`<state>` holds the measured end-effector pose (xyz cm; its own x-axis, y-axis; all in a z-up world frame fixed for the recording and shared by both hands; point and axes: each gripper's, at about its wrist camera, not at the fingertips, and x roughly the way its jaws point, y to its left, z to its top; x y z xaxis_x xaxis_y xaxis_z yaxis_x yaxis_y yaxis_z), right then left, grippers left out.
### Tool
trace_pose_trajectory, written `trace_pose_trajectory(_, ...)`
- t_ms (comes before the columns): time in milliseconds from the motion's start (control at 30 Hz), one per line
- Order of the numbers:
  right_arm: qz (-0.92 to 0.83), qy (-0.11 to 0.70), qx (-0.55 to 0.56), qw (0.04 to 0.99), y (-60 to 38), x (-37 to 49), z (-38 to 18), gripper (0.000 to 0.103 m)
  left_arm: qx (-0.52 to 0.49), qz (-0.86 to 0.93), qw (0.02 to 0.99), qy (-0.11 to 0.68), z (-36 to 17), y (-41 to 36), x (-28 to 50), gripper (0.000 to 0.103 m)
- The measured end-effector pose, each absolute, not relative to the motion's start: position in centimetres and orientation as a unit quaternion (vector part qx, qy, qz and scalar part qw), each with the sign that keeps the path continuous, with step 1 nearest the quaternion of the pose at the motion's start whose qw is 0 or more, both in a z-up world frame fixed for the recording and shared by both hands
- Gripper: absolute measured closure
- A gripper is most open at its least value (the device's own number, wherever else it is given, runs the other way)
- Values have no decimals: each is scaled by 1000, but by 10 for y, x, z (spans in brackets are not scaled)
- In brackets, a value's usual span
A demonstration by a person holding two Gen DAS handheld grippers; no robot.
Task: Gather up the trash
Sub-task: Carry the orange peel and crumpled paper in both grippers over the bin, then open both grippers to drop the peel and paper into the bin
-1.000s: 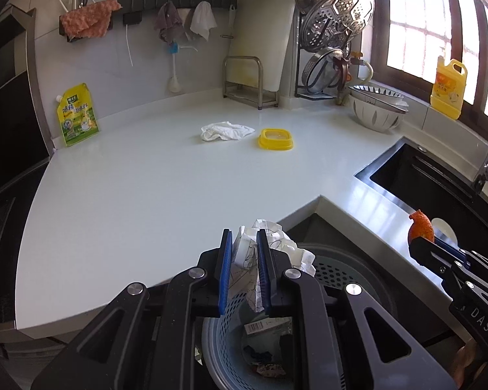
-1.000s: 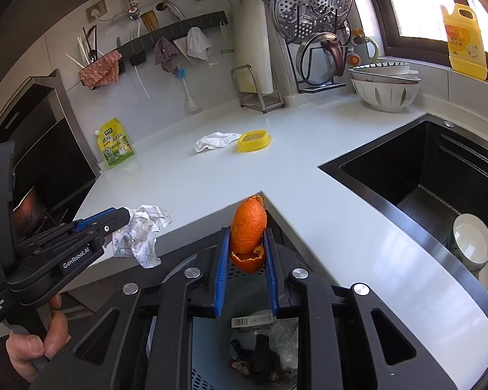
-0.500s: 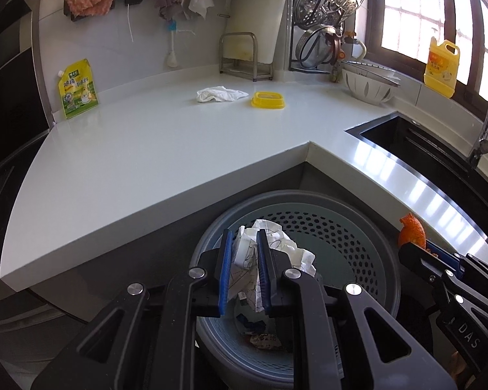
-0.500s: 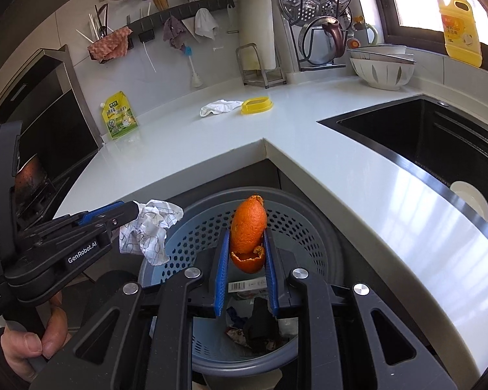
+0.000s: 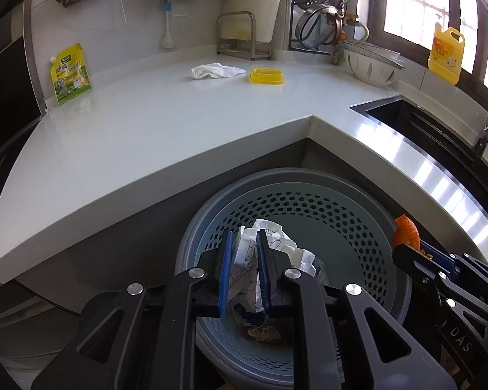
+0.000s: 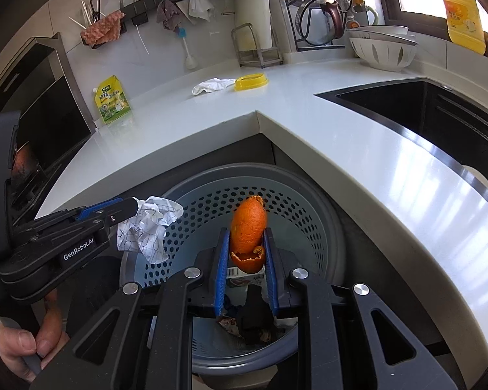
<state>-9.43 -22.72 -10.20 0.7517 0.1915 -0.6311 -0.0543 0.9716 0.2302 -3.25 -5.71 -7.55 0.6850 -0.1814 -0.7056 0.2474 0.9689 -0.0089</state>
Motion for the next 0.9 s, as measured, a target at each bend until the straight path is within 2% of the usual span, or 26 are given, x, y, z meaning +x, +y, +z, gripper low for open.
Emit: trace_pose_trajectory(900,76,380,100,916,-226,-70,-126,81,35,-121,898,422,-104,-56,-8,86)
